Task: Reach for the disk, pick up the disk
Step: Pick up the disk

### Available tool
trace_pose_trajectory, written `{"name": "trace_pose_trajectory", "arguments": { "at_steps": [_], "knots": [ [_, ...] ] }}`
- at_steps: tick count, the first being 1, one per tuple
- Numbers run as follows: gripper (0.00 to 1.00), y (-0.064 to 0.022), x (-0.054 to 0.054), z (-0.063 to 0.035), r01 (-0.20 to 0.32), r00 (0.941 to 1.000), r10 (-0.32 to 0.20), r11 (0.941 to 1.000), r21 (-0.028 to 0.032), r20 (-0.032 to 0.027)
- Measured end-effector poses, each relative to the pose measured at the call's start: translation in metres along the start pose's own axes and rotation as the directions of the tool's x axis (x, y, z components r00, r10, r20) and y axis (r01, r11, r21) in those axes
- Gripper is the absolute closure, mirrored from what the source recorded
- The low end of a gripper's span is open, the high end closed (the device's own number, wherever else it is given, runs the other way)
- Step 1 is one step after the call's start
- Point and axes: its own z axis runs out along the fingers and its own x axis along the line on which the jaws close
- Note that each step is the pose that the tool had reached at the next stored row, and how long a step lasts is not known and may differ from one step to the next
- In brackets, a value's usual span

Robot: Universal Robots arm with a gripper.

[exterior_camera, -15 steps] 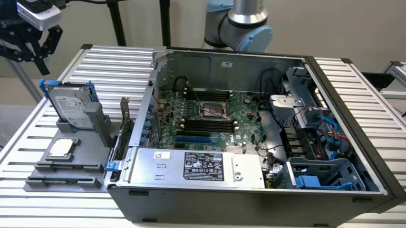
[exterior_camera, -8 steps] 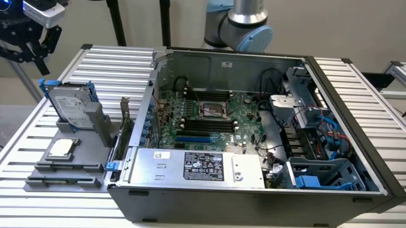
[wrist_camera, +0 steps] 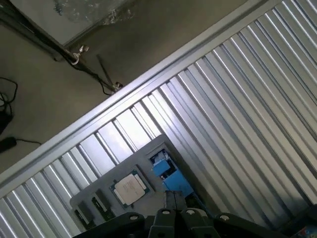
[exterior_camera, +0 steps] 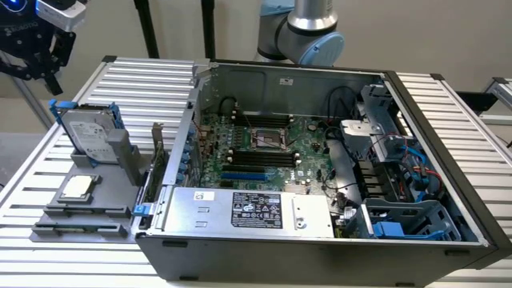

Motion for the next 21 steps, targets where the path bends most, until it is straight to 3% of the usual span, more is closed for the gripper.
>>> {"name": "trace_pose_trajectory", "arguments": {
  "at_steps": [4, 8, 15, 21],
  "knots": [
    [0.89, 0.0, 0.0, 0.0001, 0.074, 0.9973, -0.074, 0.9973, -0.0001, -0.0028],
    [0.89, 0.0, 0.0, 0.0002, 0.144, 0.9896, -0.144, 0.9896, -0.0003, -0.0055],
    [0.89, -0.0001, 0.0, 0.0007, 0.265, 0.9641, -0.265, 0.9641, -0.0011, -0.01],
    [0.89, -0.0012, -0.0008, 0.0014, 0.331, 0.9436, -0.331, 0.9437, -0.002, -0.0126]
  ]
}}
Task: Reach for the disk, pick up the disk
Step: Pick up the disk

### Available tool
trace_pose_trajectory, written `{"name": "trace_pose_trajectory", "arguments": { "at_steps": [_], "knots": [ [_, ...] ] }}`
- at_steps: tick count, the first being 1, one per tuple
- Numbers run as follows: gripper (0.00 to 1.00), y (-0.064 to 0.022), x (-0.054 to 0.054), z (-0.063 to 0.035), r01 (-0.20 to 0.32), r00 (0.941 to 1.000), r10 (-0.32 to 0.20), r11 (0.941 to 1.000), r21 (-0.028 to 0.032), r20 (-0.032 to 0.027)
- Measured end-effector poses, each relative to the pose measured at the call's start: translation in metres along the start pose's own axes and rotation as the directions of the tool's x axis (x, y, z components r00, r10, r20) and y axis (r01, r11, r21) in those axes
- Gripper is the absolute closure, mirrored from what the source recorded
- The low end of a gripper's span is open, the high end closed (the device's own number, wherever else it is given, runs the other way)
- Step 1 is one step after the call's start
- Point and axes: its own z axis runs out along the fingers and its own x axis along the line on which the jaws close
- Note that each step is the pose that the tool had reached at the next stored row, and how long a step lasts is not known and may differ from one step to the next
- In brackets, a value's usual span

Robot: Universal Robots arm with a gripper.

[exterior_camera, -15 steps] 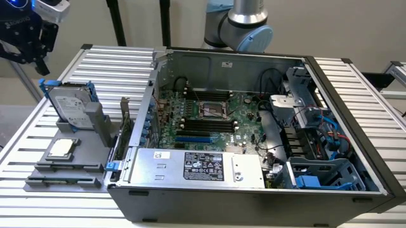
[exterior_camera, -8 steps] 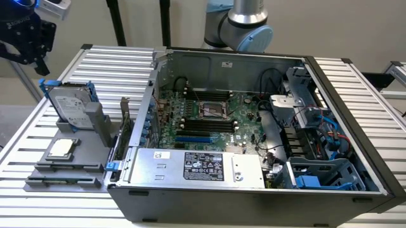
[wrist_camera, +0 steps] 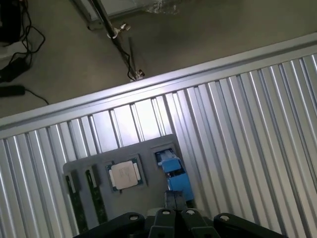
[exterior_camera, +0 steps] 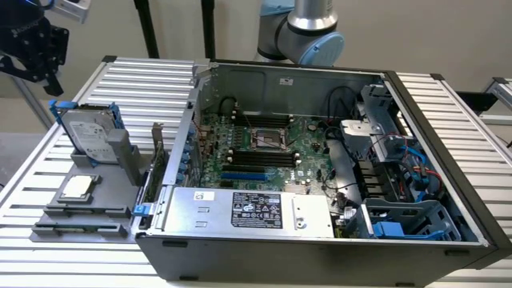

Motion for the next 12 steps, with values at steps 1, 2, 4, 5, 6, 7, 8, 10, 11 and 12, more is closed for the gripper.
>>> {"name": "trace_pose_trajectory", "arguments": {
  "at_steps": [1, 2, 4, 5, 6, 7, 8, 10, 11, 12],
  "knots": [
    [0.89, -0.0003, -0.0001, 0.0003, 0.008, 1.0, -0.008, 1.0, 0.0, -0.0002],
    [0.89, -0.0006, -0.0003, 0.0008, 0.016, 0.9999, -0.016, 0.9999, 0.0, -0.0005],
    [0.89, -0.0008, -0.0007, 0.0023, 0.031, 0.9995, -0.031, 0.9995, 0.0, -0.0011],
    [0.89, -0.0008, -0.0011, 0.0033, 0.039, 0.9992, -0.039, 0.9992, 0.0, -0.0015],
    [0.89, -0.0007, -0.0016, 0.0043, 0.047, 0.9989, -0.047, 0.9989, 0.0001, -0.0017],
    [0.89, -0.0005, -0.0023, 0.0051, 0.056, 0.9984, -0.056, 0.9984, 0.0002, -0.0021],
    [0.89, -0.0003, -0.0031, 0.0059, 0.064, 0.9979, -0.064, 0.9979, 0.0001, -0.0025],
    [0.89, 0.0, -0.0045, 0.007, 0.081, 0.9967, -0.081, 0.9967, 0.0004, -0.0029],
    [0.89, 0.0002, -0.0052, 0.0073, 0.09, 0.9959, -0.09, 0.9959, 0.0006, -0.0032],
    [0.89, 0.0003, -0.0056, 0.0075, 0.101, 0.9949, -0.101, 0.9949, 0.0009, -0.0035]
  ]
}}
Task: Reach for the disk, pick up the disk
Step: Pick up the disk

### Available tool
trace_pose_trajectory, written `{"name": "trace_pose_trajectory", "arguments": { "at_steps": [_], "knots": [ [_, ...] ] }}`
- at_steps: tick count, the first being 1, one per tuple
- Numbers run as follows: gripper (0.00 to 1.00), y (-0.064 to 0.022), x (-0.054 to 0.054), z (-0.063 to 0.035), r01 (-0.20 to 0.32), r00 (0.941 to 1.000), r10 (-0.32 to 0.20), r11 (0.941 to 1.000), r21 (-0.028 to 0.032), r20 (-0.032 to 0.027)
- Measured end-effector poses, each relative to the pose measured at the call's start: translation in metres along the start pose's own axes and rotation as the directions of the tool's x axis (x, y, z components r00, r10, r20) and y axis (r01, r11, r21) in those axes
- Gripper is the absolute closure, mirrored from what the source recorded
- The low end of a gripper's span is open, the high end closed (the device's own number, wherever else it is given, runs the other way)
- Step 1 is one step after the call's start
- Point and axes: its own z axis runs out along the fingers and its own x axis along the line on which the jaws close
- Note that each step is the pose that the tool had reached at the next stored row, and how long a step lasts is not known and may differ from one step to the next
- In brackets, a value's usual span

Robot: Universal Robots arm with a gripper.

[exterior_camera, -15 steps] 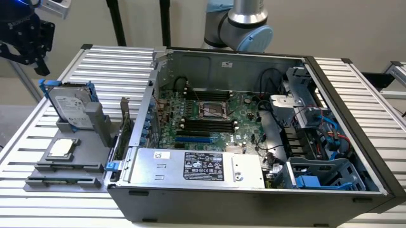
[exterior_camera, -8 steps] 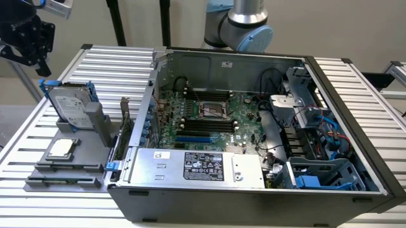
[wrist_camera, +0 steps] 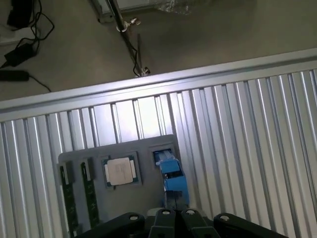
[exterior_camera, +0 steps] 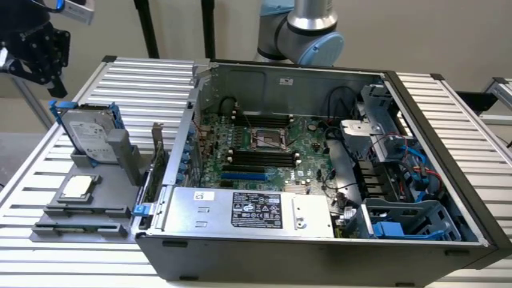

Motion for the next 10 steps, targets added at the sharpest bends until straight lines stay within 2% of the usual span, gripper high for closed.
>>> {"name": "trace_pose_trajectory", "arguments": {
  "at_steps": [10],
  "knots": [
    [0.89, 0.0007, -0.0041, -0.0001, 0.104, 0.9946, -0.104, 0.9946, 0.0003, -0.0038]
  ]
}}
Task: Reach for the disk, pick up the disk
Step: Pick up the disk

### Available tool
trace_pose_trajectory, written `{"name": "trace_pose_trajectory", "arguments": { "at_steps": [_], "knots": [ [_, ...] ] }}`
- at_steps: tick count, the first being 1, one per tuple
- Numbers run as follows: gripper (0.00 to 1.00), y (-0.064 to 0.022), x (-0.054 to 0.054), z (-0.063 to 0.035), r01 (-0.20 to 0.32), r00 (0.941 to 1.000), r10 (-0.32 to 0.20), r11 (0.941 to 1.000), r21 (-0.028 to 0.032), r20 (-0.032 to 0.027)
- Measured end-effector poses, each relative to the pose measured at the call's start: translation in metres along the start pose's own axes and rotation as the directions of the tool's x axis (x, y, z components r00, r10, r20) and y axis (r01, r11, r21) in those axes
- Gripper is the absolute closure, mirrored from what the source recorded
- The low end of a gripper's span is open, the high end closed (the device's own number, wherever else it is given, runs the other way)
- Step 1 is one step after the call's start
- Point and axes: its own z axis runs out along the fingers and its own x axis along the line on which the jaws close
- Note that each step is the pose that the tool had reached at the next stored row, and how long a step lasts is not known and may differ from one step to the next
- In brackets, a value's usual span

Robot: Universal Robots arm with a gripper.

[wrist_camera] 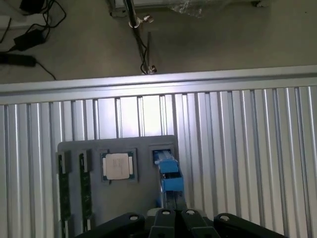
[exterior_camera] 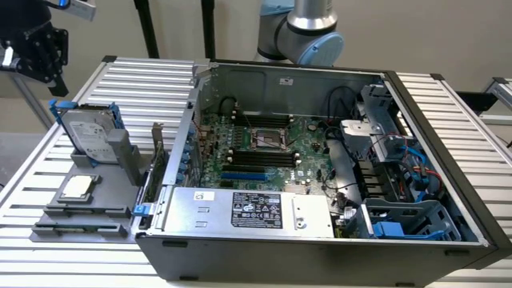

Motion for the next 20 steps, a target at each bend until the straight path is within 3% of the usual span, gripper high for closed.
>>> {"name": "trace_pose_trajectory", "arguments": {
  "at_steps": [4, 5, 6, 8, 11, 13, 20],
  "knots": [
    [0.88, 0.0, 0.0, 0.0001, 0.009, 1.0, -0.009, 1.0, 0.0002, -0.0002],
    [0.76, 0.0, 0.0, 0.0001, 0.01, 1.0, -0.01, 1.0, 0.0002, -0.0002],
    [0.76, 0.0, 0.0, 0.0002, 0.01, 0.9999, -0.01, 0.9999, 0.0003, -0.0003],
    [0.64, 0.0, -0.001, 0.0007, 0.012, 0.9999, -0.012, 0.9999, 0.001, -0.0004],
    [0.58, 0.0, 0.0, 0.003, 0.016, 0.9999, -0.016, 0.9999, 0.0025, -0.0004],
    [0.46, 0.0, 0.0, 0.0064, 0.019, 0.9998, -0.019, 0.9998, 0.0036, -0.0005],
    [0.46, -0.0001, 0.0, 0.019, 0.032, 0.9995, -0.032, 0.9995, 0.0047, -0.001]
  ]
}}
